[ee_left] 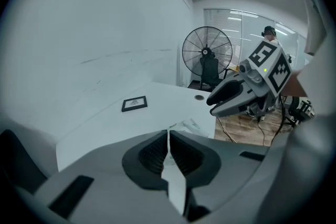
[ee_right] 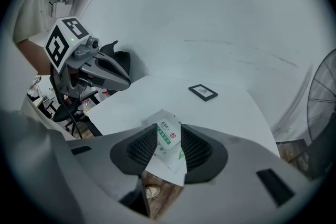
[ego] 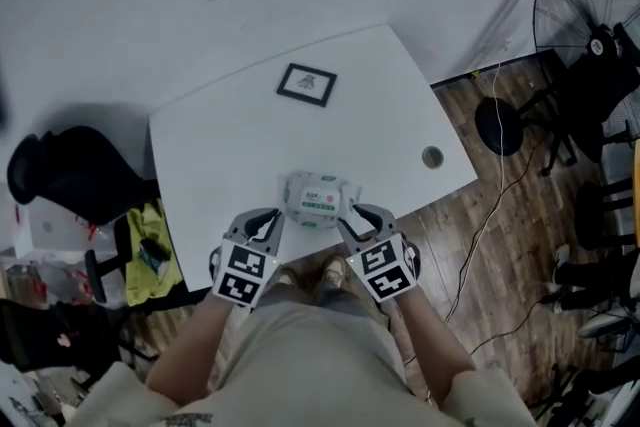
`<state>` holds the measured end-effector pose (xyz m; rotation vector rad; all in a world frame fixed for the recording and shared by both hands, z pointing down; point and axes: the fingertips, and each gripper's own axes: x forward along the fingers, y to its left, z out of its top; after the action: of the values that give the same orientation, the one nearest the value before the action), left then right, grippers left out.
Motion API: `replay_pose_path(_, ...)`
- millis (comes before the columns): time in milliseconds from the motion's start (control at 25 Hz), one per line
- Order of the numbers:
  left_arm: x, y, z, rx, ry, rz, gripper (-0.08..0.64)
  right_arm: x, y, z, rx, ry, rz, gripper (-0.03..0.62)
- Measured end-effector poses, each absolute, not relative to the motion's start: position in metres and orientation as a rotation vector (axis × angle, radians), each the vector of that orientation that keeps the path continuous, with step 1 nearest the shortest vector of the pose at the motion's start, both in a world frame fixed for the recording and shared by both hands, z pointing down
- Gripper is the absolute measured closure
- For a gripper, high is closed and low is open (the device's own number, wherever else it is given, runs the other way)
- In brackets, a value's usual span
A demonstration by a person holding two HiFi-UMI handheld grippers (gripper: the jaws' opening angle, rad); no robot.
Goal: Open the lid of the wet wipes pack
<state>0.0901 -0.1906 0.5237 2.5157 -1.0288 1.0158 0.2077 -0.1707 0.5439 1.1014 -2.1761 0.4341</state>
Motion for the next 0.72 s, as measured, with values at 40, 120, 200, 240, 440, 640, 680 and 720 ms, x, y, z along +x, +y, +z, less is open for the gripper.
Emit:
replay_pose_path(40,0.088,-0.191,0.524,2.507,-1.035,1.015,0.529,0.206,-0.172,0.545,1.093,-2.177,0.429,0.437)
replay_pose_path(120,0.084,-0.191,0.525,2.494,-1.042,1.014,0.529,0.203,-0.172,0.547,1.077,-2.177,0.428,0.437)
replay_pose_path(200,0.08,-0.191,0.526,2.488,-1.046,1.016,0.529,0.199,-0.171,0.547,1.064,-2.168,0.423,0.437)
replay_pose_path(240,0.077,-0.192,0.526,2.486,-1.046,1.016,0.529,0.198,-0.171,0.548,1.056,-2.16,0.417,0.436)
replay_pose_path(440,0.069,-0.197,0.531,2.473,-1.039,1.016,0.529,0.192,-0.174,0.561,1.022,-2.114,0.397,0.436)
replay_pose_path(640,0.06,-0.206,0.538,2.458,-1.063,1.018,0.528,0.183,-0.174,0.573,1.014,-2.08,0.394,0.436)
replay_pose_path(680,0.06,-0.207,0.54,2.46,-1.052,1.023,0.528,0.181,-0.175,0.575,1.011,-2.075,0.389,0.436)
replay_pose_path(720,0.061,-0.207,0.543,2.462,-1.034,1.029,0.529,0.178,-0.176,0.576,1.011,-2.075,0.392,0.436)
